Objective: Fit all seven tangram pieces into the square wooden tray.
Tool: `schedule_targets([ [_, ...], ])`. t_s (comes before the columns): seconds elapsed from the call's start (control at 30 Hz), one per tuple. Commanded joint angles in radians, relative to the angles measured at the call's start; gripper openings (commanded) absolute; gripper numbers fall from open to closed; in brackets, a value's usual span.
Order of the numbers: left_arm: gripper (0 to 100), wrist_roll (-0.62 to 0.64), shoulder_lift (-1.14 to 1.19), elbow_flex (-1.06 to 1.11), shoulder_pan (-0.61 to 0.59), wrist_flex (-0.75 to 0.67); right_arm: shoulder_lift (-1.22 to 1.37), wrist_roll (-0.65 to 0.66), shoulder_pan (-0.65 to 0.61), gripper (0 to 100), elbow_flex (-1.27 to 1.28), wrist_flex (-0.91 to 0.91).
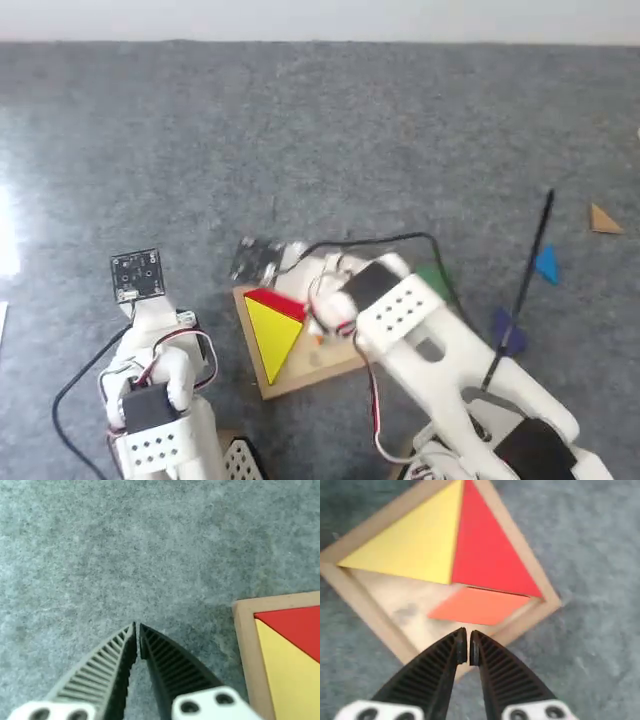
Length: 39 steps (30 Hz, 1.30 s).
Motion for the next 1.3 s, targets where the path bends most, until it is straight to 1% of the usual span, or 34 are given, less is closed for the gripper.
schedule_targets([
  [0.0, 1, -0.005, -0.017, -0.007, -0.003, 0.008, 0.008, -0.032, -0.065, 2.7, 0.008, -0.012],
  [0.1, 1, -0.005, -0.017, -0.007, -0.003, 0.008, 0.136, -0.034, -0.062, 2.7, 0.000, -0.064],
  [0.23, 1, -0.005, -0.017, -0.007, -0.003, 0.008, 0.295, -0.046, -0.064, 2.7, -0.043, -0.071],
  [0.37, 1, -0.005, -0.017, -0.007, -0.003, 0.008, 0.334, -0.048, -0.093, 2.7, -0.046, -0.077],
  [0.43, 1, -0.005, -0.017, -0.007, -0.003, 0.008, 0.340, -0.061, -0.085, 2.7, -0.052, -0.084],
  [0.63, 1, -0.005, -0.017, -0.007, -0.003, 0.008, 0.332, -0.152, 0.030, 2.7, -0.058, -0.180],
  [0.77, 1, -0.005, -0.017, -0.007, -0.003, 0.008, 0.332, -0.199, 0.101, 2.7, -0.106, -0.185],
  [0.93, 1, -0.005, -0.017, -0.007, -0.003, 0.008, 0.328, -0.187, 0.107, 2.7, -0.107, -0.177],
  [1.1, 1, -0.005, -0.017, -0.007, -0.003, 0.008, 0.183, -0.187, 0.108, 2.7, -0.100, -0.059],
  [1.2, 1, -0.005, -0.017, -0.007, -0.003, 0.008, 0.056, -0.150, 0.074, 2.7, -0.044, 0.001],
  [1.27, 1, -0.005, -0.017, -0.007, -0.003, 0.008, 0.007, -0.144, 0.028, 2.7, 0.017, -0.018],
])
